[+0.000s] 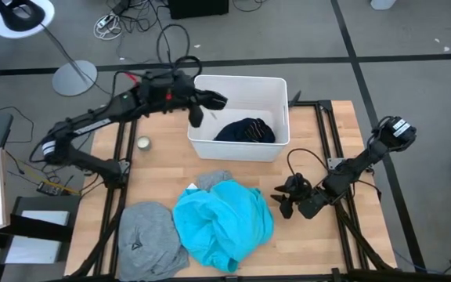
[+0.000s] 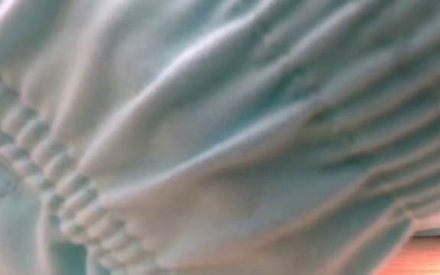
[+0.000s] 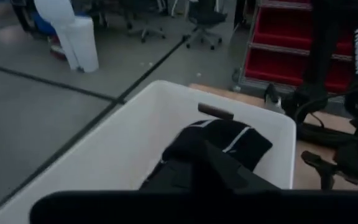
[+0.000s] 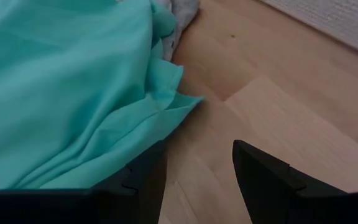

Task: Sort clothes
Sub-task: Put the black sock into the white laundry bin, then put the blue shorts into the white laundry bin

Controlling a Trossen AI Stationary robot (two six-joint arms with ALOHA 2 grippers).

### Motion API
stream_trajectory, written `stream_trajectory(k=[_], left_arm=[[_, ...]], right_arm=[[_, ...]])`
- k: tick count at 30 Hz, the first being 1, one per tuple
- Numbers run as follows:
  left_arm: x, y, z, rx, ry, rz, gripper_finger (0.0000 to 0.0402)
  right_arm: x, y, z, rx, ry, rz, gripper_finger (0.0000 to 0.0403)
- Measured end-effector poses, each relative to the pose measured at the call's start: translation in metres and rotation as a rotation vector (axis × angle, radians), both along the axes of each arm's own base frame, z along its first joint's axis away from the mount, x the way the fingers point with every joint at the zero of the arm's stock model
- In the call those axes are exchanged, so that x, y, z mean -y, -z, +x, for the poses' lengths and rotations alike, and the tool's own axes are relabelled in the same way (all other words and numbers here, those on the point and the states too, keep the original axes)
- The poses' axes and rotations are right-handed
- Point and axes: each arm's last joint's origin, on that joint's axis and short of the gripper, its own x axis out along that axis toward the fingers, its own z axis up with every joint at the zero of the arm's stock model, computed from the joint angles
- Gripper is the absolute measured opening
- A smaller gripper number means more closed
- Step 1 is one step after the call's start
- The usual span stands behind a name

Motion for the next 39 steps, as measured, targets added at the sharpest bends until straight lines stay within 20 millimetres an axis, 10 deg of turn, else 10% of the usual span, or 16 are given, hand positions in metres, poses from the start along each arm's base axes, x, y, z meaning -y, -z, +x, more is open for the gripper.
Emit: stream_trajectory(k=[13,39], left_arm=[[0.002,0.020,-0.003,-0.169,0.002,-0.110,0.0133],[0.007,0.043,-0.013,-0.414,0.005,-0.224,0.0137]], right_arm=[[-0.002,-0.001,0.001,0.003,-0.033,0.023,0.0183],[-0.004,-0.003,0.003,0.016,-0.065,0.039,0.0183]])
